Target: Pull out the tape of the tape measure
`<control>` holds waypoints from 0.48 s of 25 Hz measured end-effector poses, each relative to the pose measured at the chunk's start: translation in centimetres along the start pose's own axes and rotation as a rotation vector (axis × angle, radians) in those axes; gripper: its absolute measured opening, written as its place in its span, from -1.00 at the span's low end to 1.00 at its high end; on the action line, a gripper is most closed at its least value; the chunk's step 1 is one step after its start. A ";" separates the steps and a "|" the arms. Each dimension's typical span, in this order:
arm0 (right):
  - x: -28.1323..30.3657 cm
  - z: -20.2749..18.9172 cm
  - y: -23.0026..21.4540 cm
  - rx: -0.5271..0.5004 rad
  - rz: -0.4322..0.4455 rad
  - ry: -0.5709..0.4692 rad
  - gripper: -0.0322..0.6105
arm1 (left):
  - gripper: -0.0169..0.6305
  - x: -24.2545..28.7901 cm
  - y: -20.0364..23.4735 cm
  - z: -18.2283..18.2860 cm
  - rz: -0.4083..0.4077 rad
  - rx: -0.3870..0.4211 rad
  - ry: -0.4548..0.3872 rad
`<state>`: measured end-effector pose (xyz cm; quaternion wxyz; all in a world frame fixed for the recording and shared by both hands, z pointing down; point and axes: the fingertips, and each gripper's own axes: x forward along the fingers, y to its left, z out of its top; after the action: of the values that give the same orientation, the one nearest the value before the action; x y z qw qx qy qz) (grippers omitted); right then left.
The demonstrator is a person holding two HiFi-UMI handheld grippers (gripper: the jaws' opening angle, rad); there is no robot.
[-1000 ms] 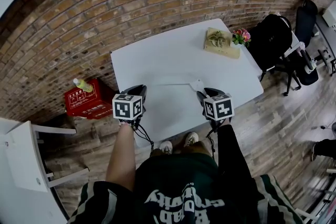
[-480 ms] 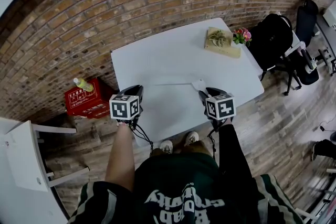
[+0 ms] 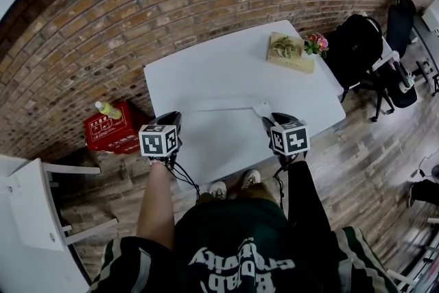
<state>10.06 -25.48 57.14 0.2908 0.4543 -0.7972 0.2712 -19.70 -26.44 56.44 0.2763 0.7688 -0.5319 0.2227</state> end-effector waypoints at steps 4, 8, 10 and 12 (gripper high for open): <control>0.0 0.1 -0.1 0.000 -0.001 -0.001 -0.44 | -0.83 0.0 -0.1 0.2 0.009 0.024 0.003; 0.0 0.1 -0.1 0.000 -0.001 -0.001 -0.44 | -0.83 0.1 0.0 0.4 0.009 0.030 -0.002; -0.1 0.0 -0.2 0.001 -0.006 0.000 -0.44 | -0.83 0.1 0.1 0.3 0.015 0.030 -0.005; -0.3 -0.1 -0.8 0.005 -0.023 0.004 -0.44 | -0.83 -0.1 0.6 0.3 0.041 0.022 -0.010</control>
<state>10.88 -25.56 57.13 0.2942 0.4638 -0.7906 0.2706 -20.29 -26.77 56.29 0.2605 0.7618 -0.5465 0.2304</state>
